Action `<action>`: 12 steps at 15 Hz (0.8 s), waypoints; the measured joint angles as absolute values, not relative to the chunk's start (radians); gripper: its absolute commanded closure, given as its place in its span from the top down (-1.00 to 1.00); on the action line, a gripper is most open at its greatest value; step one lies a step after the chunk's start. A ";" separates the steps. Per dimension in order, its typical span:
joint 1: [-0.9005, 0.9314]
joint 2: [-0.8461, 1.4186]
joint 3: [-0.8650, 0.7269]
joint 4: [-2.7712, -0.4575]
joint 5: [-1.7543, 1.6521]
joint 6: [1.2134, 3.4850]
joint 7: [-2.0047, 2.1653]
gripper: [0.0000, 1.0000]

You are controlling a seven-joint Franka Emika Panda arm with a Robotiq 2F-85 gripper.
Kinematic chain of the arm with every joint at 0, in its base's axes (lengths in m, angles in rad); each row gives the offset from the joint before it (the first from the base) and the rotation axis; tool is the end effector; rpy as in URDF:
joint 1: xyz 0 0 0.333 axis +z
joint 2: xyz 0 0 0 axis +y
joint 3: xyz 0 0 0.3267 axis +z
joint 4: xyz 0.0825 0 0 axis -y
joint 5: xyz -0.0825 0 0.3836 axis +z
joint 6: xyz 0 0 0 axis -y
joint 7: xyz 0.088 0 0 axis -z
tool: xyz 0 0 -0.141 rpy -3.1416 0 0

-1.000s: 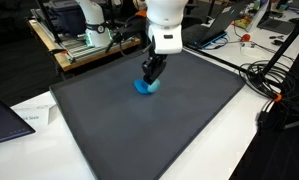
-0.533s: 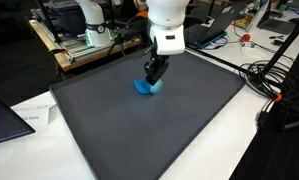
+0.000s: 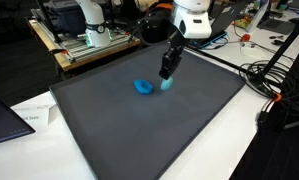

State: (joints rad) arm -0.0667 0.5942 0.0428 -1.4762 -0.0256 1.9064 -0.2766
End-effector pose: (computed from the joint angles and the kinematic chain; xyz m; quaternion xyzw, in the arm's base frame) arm 0.6909 -0.0233 0.2930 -0.9884 -0.1281 0.0806 0.0127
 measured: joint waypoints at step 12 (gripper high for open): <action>0.071 0.606 0.012 -1.474 -0.237 1.907 -0.125 -0.57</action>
